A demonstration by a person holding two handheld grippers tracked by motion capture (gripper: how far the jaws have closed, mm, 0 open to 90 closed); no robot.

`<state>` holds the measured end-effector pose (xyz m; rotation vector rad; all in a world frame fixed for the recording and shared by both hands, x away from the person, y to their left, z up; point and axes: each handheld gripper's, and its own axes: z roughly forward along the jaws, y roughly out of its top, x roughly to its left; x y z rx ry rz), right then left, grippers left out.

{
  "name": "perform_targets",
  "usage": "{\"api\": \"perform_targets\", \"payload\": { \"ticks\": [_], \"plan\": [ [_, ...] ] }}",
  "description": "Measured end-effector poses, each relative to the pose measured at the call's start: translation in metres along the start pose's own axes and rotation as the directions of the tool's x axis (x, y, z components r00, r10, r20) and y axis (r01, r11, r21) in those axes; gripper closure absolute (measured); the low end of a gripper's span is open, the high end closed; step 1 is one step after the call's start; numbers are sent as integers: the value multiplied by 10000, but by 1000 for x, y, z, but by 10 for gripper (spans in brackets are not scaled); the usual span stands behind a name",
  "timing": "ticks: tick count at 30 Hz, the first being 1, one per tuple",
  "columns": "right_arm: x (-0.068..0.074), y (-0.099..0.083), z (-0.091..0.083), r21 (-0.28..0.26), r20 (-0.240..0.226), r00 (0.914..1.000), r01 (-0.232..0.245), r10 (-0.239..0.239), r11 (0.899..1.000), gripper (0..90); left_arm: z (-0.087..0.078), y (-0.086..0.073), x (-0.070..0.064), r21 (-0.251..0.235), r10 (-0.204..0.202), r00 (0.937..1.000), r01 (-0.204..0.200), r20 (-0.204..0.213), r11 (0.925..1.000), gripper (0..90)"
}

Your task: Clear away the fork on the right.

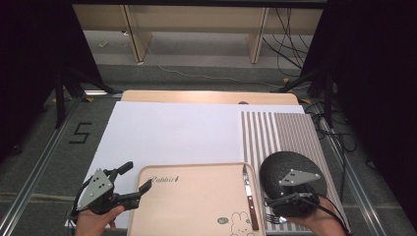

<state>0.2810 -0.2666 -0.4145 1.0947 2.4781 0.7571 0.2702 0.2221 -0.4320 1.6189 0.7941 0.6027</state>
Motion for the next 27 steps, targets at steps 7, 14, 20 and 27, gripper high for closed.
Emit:
{"api": "perform_targets", "payload": {
  "ticks": [7, 14, 20, 27],
  "plan": [
    [-5, -11, -9, 155, 8, 9985, -539, 539, 9984, 239, 0, 0, -1, -61, 30, 10000, -30, 21, 10000, 171],
    [-9, -24, -17, 373, 230, 9974, -689, 681, 9969, 244, 0, 0, -1, -84, 28, 10000, -27, 38, 10000, 171],
    [-14, -35, -21, 752, 446, 9970, -669, 637, 9949, 248, 0, -1, -1, 7, -2, 10000, 2, 10, 10000, 171],
    [-22, -47, -27, 1153, 665, 9954, -757, 683, 9905, 251, -1, 0, -1, -1, 22, 10000, -22, 37, 10000, 171]
  ]
}}
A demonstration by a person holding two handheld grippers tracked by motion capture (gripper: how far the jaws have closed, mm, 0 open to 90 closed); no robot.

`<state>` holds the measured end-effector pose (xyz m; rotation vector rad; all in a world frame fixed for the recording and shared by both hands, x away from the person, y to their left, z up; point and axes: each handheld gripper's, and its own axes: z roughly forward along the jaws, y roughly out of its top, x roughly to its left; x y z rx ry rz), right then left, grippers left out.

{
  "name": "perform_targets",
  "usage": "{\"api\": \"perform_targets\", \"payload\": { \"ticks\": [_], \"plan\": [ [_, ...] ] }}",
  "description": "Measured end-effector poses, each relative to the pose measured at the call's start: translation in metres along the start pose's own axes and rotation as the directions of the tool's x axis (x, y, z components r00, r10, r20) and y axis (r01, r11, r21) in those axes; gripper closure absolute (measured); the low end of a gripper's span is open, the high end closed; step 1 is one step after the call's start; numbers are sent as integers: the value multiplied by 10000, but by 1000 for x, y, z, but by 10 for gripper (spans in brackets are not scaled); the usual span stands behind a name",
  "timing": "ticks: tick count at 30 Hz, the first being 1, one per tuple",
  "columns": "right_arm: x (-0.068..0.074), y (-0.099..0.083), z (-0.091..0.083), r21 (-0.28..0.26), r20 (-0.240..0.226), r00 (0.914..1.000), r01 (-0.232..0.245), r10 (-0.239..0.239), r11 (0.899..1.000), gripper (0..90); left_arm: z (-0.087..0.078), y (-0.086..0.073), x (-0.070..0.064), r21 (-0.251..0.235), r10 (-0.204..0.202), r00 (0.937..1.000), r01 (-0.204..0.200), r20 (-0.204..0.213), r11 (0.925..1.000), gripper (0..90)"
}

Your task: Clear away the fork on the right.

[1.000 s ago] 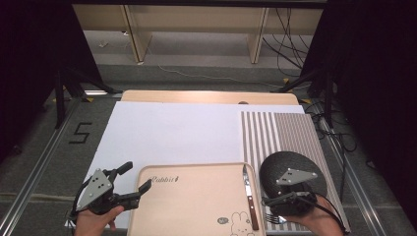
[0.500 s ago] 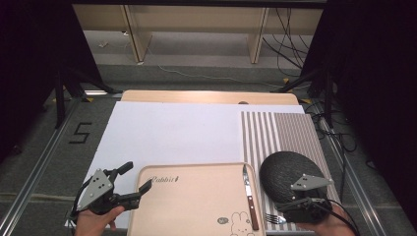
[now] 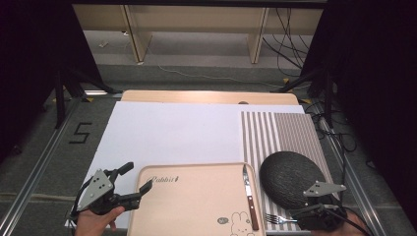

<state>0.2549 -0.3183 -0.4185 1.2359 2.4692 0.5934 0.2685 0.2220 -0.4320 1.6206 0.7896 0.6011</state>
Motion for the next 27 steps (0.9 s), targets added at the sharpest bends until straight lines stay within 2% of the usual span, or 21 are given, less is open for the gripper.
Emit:
{"api": "perform_targets", "payload": {
  "ticks": [3, 4, 5, 11, 12, 15, 17, 18, 21, 23, 24, 27],
  "plan": [
    [-1, -2, 0, 183, -39, 10000, -19, 20, 9998, 253, 1, 0, 1, -89, -44, 10000, 45, 35, 10000, 171],
    [0, -3, -1, 334, -92, 9998, -196, 200, 9992, 254, 1, 0, 0, -78, -47, 10000, 48, 30, 10000, 171],
    [-2, -4, 0, 299, -80, 10000, 54, -52, 9995, 256, 1, 0, 0, -4, -23, 10000, 23, -7, 10000, 171],
    [-8, -11, -1, 664, -92, 9999, -48, 54, 9978, 266, 1, 0, 0, -3, -24, 10000, 24, -6, 10000, 171],
    [-7, -12, -3, 867, -153, 9994, -285, 300, 9958, 268, 1, 0, 0, -32, -16, 10000, 16, 20, 10000, 170],
    [-8, -15, -2, 1182, -223, 9985, -465, 494, 9919, 273, 0, 0, 0, -11, 14, 10000, -14, 8, 10000, 170],
    [-9, -16, -1, 1236, -277, 9989, -349, 386, 9917, 281, 1, 0, 0, -7, -24, 10000, 24, -8, 10000, 170],
    [-8, -17, -1, 1412, -349, 9980, -471, 526, 9889, 284, 1, 0, 0, -6, -30, 10000, 30, -8, 10000, 170],
    [-11, -19, 1, 1397, -400, 9988, -212, 271, 9900, 291, 1, 0, 0, -52, -16, 10000, 17, 32, 10000, 171],
    [-11, -20, 1, 1572, -415, 9986, -256, 325, 9872, 299, 1, 0, 0, 9, 1, 10000, -1, 7, 10000, 170],
    [-10, -21, 1, 1665, -427, 9975, -486, 565, 9848, 305, 1, 0, 0, -4, -14, 10000, 14, 7, 10000, 171],
    [-11, -23, 4, 1866, -530, 9972, -421, 529, 9815, 315, 1, 0, 0, -5, -21, 10000, 21, 3, 10000, 170]
  ]
}}
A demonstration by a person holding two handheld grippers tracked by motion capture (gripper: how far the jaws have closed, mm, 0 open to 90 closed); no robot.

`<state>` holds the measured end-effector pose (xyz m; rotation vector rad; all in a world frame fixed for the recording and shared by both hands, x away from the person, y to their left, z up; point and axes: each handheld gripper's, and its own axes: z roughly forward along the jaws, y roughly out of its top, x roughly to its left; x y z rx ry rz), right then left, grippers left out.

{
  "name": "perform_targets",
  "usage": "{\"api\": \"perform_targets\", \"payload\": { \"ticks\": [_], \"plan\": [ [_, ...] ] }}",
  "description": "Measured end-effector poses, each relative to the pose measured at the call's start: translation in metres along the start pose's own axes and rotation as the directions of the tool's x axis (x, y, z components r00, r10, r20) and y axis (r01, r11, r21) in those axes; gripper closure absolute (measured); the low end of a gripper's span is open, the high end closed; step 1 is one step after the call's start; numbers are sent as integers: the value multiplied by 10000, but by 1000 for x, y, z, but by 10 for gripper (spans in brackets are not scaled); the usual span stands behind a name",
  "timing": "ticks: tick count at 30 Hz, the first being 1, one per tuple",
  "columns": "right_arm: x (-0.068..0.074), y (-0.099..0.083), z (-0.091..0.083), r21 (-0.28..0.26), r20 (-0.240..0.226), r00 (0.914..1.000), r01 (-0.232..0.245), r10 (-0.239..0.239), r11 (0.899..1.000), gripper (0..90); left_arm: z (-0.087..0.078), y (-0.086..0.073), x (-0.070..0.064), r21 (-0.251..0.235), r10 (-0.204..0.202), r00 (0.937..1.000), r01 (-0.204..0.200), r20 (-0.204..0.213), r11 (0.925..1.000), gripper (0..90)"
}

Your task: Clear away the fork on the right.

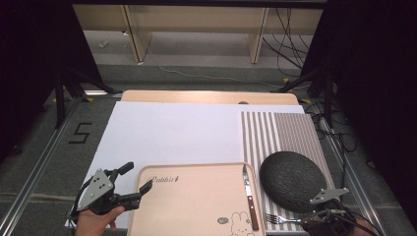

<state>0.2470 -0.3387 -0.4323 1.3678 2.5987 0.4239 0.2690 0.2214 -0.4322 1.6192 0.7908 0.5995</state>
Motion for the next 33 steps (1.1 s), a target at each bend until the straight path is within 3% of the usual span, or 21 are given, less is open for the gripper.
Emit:
{"api": "perform_targets", "payload": {
  "ticks": [4, 6, 7, 9, 13, 15, 16, 18, 23, 25, 29, 30, 33],
  "plan": [
    [-4, -1, 7, 174, 42, 9997, 237, -238, 9996, 336, 0, 0, 0, 10, 11, 10000, -11, 9, 10000, 170],
    [-3, -2, 8, 434, -52, 10000, 30, -28, 9991, 342, 1, 0, 0, 14, 20, 10000, -20, 13, 10000, 170],
    [-5, -2, 9, 404, -7, 9995, 305, -304, 9987, 349, 1, 0, 0, 23, 24, 10000, -25, 16, 10000, 170],
    [-5, -4, 10, 600, -98, 9999, -52, 58, 9982, 358, 1, 0, 0, 27, 29, 10000, -29, 18, 10000, 170],
    [-9, -6, 12, 727, -83, 10000, -21, 27, 9973, 385, 1, 0, 0, 41, 21, 10000, -21, 24, 10000, 170],
    [-13, -6, 15, 630, 42, 9988, 488, -492, 9968, 393, 1, 0, 0, 50, 22, 10000, -22, 25, 10000, 170],
    [-11, -6, 16, 743, 39, 9995, 294, -298, 9968, 396, 1, 0, 0, 45, 43, 10000, -43, 31, 10000, 170],
    [-14, -6, 18, 702, 2, 9982, 597, -599, 9957, 410, 1, 0, 0, 51, 40, 10000, -41, 31, 10000, 170],
    [-9, -5, 18, 1056, -47, 9996, 280, -277, 9940, 439, 1, 0, 0, 56, 34, 10000, -34, 31, 10000, 170],
    [-12, -4, 19, 838, -48, 9978, 656, -654, 9943, 459, 1, 0, 0, 55, 27, 10000, -27, 31, 10000, 170],
    [-10, -4, 19, 955, -110, 9984, 563, -555, 9938, 487, 1, 0, 0, 74, 37, 10000, -37, 32, 10000, 170],
    [-11, -3, 19, 895, -115, 9964, 849, -843, 9924, 491, 1, 0, 0, 73, 32, 10000, -32, 32, 10000, 170],
    [-8, -2, 19, 1002, -78, 9947, 1029, -1026, 9896, 531, 1, 0, -1, 66, 28, 10000, -29, 27, 10000, 170]
  ]
}}
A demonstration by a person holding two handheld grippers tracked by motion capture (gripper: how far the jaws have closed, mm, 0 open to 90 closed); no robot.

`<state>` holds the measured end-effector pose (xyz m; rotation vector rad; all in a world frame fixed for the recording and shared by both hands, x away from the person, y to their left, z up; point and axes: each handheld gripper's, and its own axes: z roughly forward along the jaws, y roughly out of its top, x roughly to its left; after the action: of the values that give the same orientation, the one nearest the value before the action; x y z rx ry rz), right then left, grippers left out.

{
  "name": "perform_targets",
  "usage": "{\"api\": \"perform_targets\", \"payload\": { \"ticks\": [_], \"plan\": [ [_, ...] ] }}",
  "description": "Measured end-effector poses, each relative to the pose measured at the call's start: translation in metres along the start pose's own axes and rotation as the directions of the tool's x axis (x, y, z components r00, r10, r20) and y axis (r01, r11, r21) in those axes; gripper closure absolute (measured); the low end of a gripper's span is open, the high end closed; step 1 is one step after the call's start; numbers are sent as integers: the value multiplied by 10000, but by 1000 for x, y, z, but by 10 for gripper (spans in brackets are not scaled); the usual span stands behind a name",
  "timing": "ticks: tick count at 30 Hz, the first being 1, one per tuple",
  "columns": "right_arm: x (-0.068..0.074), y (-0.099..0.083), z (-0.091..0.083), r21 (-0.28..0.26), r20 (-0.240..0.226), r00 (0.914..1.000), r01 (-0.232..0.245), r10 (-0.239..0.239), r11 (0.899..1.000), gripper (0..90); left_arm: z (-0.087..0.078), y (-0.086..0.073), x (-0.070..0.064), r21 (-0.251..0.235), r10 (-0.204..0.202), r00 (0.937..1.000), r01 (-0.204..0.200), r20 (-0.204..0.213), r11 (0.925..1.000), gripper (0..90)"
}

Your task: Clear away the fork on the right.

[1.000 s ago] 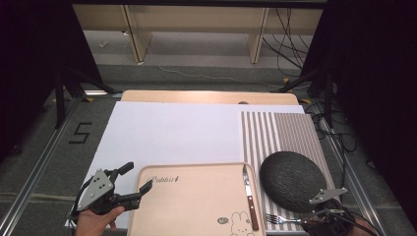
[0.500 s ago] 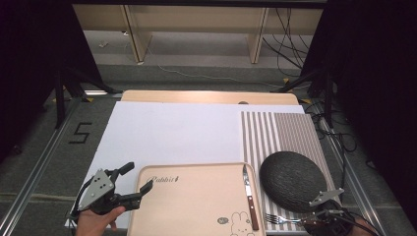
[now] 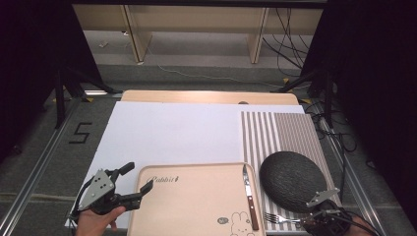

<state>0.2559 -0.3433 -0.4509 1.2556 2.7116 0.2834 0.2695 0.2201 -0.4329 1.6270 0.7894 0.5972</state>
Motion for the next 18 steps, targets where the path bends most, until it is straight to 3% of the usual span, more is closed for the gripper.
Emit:
{"api": "perform_targets", "payload": {
  "ticks": [8, 9, 16, 18],
  "plan": [
    [5, 4, 0, 198, -61, 9979, 641, -640, 9977, 608, 0, 0, 0, 4, -5, 10000, 5, 2, 10000, 170],
    [4, 4, 1, 161, 4, 9957, 923, -923, 9956, 619, 0, 0, 0, 6, -9, 10000, 9, 7, 10000, 170],
    [9, 7, 0, 327, -151, 9865, 1637, -1633, 9860, 734, 1, -1, 0, -59, -19, 10000, 20, 46, 10000, 170],
    [12, 8, -1, 534, -255, 9871, 1589, -1578, 9858, 759, 1, 0, 0, 35, 14, 10000, -14, 35, 10000, 170]
  ]
}}
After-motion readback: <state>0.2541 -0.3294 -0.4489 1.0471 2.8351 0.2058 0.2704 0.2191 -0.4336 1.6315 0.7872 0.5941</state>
